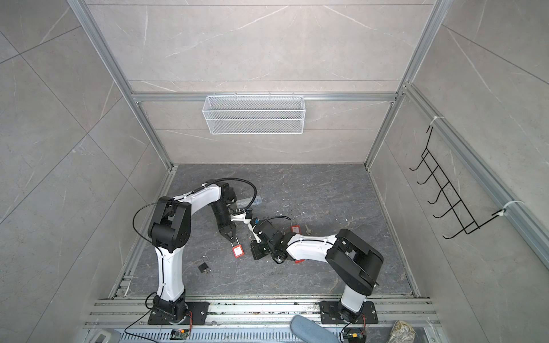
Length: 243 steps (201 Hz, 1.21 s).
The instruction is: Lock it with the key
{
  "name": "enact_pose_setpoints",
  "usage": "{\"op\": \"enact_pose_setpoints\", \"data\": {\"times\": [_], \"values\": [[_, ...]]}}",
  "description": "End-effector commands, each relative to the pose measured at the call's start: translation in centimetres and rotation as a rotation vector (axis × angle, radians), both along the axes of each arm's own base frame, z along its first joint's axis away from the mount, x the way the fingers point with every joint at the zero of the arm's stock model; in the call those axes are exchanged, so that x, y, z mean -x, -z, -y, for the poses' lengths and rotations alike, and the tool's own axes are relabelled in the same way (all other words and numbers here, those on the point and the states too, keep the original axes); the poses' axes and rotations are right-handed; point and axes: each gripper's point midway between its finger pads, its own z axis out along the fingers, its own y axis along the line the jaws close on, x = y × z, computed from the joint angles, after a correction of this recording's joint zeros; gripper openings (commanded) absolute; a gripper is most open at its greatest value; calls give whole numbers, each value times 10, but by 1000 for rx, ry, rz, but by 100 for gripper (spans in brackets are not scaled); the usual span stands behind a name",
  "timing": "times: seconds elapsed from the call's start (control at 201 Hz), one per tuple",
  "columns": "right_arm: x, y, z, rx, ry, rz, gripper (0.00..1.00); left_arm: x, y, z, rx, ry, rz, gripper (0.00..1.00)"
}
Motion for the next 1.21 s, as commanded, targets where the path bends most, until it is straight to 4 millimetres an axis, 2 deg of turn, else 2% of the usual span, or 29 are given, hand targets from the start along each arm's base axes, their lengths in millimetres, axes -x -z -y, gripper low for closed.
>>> {"op": "enact_pose_setpoints", "data": {"times": [0.0,0.09,0.204,0.259,0.443,0.553,0.697,0.821,0.941,1.1,1.205], "values": [[-6,-8,-18,-50,16,-3,4,-22,-7,0,30,-51,53,28],[-2,-3,-25,-31,1,-16,5,-30,-12,-2,52,-82,87,35],[0,6,-31,-3,5,-28,8,-39,-22,-6,85,-128,142,39],[0,6,-34,0,10,-31,11,-46,-28,-8,95,-159,177,46],[-4,10,-35,43,36,-27,22,-55,-63,-7,270,-328,246,46],[-6,1,-37,49,25,10,29,-58,-79,-17,331,-438,312,47],[-6,-22,-39,53,-31,84,36,-67,-98,-33,331,-580,485,47],[-1,-40,-47,73,-96,143,41,-74,-125,-51,362,-734,646,48],[16,-43,-69,109,-204,163,49,-73,-150,-73,417,-903,770,54],[53,-28,-111,177,-371,162,56,-66,-172,-97,500,-1119,845,67],[67,-14,-134,204,-423,145,57,-70,-173,-134,419,-1389,833,80]]}}
